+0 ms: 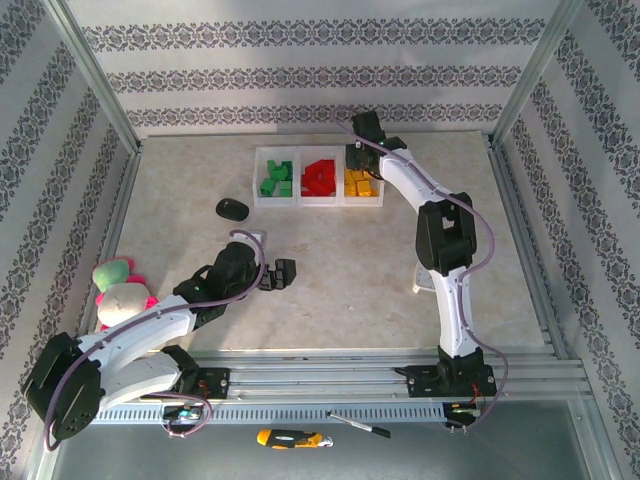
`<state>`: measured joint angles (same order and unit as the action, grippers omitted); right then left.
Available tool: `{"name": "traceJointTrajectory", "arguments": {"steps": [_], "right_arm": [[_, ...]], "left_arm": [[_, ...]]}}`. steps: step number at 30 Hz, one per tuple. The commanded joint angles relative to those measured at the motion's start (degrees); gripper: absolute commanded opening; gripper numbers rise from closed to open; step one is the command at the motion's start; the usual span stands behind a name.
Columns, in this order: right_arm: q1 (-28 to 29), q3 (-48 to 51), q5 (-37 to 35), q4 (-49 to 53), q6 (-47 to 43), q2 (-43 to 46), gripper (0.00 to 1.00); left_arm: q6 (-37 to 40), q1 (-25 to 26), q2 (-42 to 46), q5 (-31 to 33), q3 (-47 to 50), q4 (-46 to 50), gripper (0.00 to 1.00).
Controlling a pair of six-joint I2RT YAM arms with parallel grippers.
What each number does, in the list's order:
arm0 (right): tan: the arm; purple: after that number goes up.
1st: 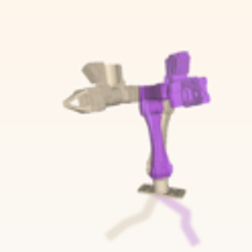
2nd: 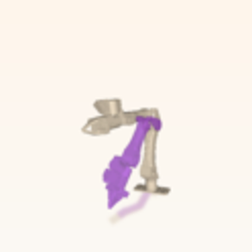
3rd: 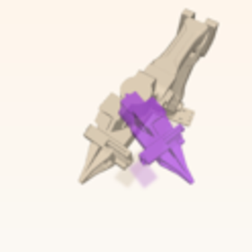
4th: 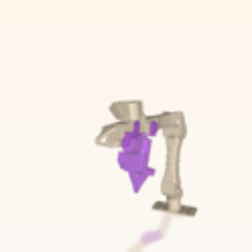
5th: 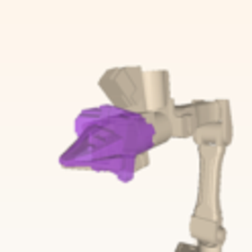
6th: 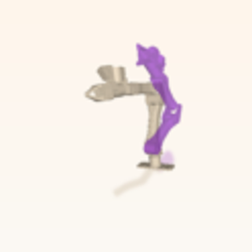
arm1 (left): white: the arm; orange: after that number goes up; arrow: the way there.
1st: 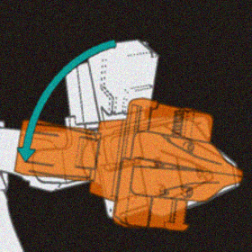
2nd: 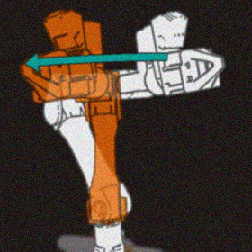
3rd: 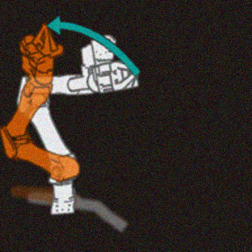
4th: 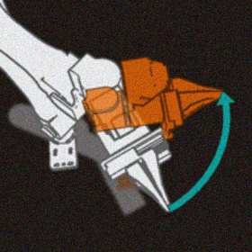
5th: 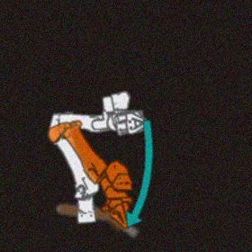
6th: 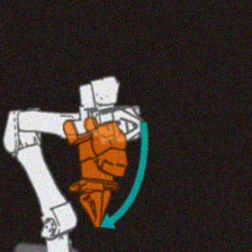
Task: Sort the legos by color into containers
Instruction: Place the lego in the container, then reset both arms
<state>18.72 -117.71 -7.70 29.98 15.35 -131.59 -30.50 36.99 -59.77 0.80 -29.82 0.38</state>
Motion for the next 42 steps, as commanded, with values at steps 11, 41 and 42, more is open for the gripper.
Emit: {"name": "traceJointTrajectory", "arguments": {"steps": [11, 41, 42], "right_arm": [[-0.87, 20.67, 0.25, -7.15, -2.35, 21.00, 0.89], [-17.04, 97.49, -0.36, -83.41, -12.41, 46.69, 0.98], [-17.01, 98.99, 0.33, -87.59, -12.54, 44.77, 0.98]], "left_arm": [[19.75, -10.20, 0.51, 14.83, -6.91, -0.33, 0.99], [33.99, -31.08, -25.11, 8.98, 5.36, -45.57, 0.99], [32.79, -32.31, -27.20, 8.41, 6.23, -49.06, 0.99]]}}
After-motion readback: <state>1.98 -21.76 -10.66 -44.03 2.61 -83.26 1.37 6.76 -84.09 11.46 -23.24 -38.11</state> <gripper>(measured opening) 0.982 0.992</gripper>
